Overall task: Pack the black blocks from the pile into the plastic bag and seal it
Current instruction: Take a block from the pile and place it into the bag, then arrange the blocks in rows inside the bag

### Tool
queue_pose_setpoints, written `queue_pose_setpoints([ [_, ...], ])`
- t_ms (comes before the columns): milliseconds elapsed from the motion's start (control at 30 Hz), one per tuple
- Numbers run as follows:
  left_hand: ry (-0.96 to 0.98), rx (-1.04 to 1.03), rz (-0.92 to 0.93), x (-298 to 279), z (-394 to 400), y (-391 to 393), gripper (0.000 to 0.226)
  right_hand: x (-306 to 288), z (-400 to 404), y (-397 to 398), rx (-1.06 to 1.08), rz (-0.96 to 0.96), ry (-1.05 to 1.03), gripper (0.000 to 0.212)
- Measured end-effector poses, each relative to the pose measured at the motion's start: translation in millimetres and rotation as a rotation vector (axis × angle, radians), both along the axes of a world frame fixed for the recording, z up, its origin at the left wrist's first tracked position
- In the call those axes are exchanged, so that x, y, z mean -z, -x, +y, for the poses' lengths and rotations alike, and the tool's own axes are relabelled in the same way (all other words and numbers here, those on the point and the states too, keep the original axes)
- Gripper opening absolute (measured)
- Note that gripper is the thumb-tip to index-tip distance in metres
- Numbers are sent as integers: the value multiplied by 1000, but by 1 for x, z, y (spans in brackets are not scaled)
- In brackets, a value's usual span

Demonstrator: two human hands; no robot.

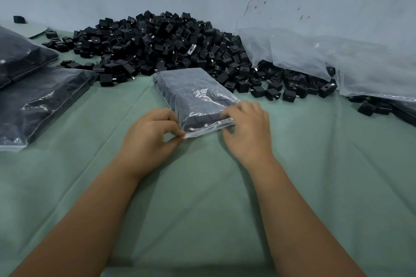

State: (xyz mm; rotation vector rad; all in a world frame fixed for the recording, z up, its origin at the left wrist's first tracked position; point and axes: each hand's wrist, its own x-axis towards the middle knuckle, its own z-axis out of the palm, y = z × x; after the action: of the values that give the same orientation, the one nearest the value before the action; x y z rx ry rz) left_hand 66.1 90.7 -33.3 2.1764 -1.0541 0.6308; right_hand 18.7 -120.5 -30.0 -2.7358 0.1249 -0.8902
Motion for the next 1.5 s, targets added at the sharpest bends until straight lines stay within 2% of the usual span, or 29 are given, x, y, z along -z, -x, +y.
queue_pose_setpoints([
  [100,-3,16,15,0,0,-1,12,0,14,0,-218,19,72,17],
  [233,-9,-2,-17,-2,-1,0,13,0,27,-1,-278,-30,166,7],
  [433,-14,-35,-52,-2,-3,0,14,-1,32,-1,-272,-110,229,5],
  [533,-41,-50,-96,-3,-6,4,4,-3,34,-2,-255,-122,228,11],
  [667,-57,-38,-139,-3,-12,5,25,-2,34,-3,-254,-94,214,15],
  [800,-92,-39,-156,-2,-16,3,14,-1,37,0,-291,-81,214,7],
  [933,-116,-45,-133,-2,-17,2,32,-2,35,-2,-345,-111,224,6],
  [1067,-116,-52,-126,-3,-18,2,20,-3,35,-4,-349,-110,193,9],
  [1167,-116,-67,-136,-3,-14,2,30,-1,33,-2,-319,-62,159,2],
  [1300,-113,-129,-130,-2,-10,1,31,-3,28,-1,-237,-43,102,7],
  [1500,-197,-104,-129,-1,-11,1,31,-2,28,-1,-288,-30,99,7],
])
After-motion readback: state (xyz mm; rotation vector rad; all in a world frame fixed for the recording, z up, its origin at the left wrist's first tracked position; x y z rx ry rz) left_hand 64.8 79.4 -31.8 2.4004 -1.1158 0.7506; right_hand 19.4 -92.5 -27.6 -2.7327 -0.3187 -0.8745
